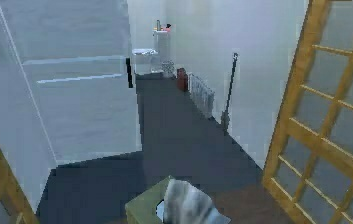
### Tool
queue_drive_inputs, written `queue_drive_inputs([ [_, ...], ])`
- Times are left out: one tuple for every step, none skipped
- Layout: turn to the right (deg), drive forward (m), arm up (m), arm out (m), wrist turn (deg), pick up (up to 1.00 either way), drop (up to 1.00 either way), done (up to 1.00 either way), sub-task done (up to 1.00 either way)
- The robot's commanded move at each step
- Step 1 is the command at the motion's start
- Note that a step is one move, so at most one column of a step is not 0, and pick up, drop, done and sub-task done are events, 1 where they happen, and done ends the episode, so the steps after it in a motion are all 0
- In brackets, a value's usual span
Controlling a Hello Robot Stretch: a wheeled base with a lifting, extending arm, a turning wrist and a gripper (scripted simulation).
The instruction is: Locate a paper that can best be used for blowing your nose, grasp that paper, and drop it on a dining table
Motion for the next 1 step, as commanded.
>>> queue_drive_inputs([
  [0.0,1.00,0.00,0.00,0.0,0.00,0.00,0.00,0.00],
])
